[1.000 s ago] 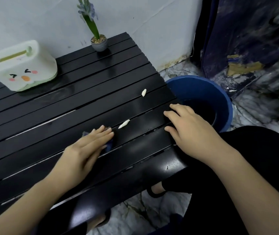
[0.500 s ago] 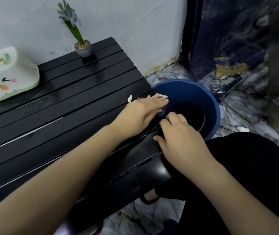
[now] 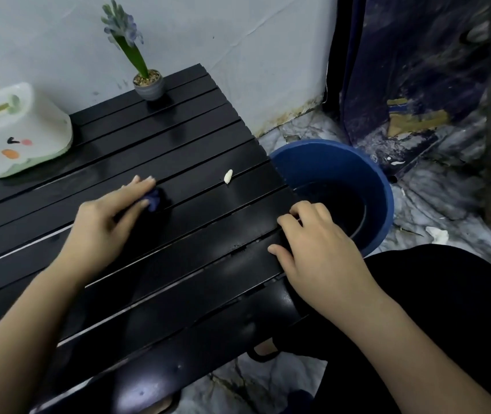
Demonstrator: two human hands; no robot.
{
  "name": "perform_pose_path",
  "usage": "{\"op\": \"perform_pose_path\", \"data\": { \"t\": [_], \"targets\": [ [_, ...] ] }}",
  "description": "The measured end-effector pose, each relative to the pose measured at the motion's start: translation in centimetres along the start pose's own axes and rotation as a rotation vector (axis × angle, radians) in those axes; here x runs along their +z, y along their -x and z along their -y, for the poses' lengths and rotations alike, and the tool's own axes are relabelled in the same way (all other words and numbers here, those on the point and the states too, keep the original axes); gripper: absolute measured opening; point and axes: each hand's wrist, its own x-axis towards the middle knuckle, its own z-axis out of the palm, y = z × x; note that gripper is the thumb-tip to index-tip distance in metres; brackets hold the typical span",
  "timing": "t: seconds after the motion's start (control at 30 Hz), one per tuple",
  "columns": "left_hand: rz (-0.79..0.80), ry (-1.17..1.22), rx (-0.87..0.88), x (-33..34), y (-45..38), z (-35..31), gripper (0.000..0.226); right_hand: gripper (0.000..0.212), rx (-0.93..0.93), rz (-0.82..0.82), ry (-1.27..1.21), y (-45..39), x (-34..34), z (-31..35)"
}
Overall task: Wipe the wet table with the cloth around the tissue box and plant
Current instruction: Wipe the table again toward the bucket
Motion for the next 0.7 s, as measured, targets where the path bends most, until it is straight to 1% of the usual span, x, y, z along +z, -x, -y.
{"op": "perform_pose_path", "data": {
  "t": [0.07, 0.17, 0.3, 0.5, 0.57, 0.63, 0.7],
  "targets": [
    [-0.002, -0.004, -0.007, 0.4, 1.3, 0.8, 0.041, 0.027, -0.003, -0.005, 0.01, 0.1, 0.2, -0.1],
    [0.045, 0.005, 0.108, 2.3, 0.3, -0.7, 0.04, 0.026, -0.012, -0.013, 0.03, 0.0, 0.4, -0.1],
    [0.136, 0.05, 0.27, 6.3, -4.5, -4.2, 0.038, 0.027, -0.009, 0.002, 0.039, -0.1, 0.3, 0.0],
    [0.251, 0.073, 0.312, 12.2, -11.7, -10.4, 0.032, 0.031, -0.014, 0.018, 0.032, -0.2, 0.2, -0.2],
    [0.254, 0.137, 0.275, 12.2, -12.7, -12.1, 0.031, 0.032, -0.019, 0.019, 0.025, -0.2, 0.1, -0.2],
    [0.204, 0.276, 0.131, 10.9, -13.0, -12.7, 0.03, 0.033, -0.031, 0.011, 0.012, -0.3, 0.1, -0.3],
    [0.088, 0.387, -0.015, 9.0, -12.2, -11.9, 0.03, 0.032, -0.04, 0.005, 0.001, -0.2, 0.0, -0.4]
  ]
}}
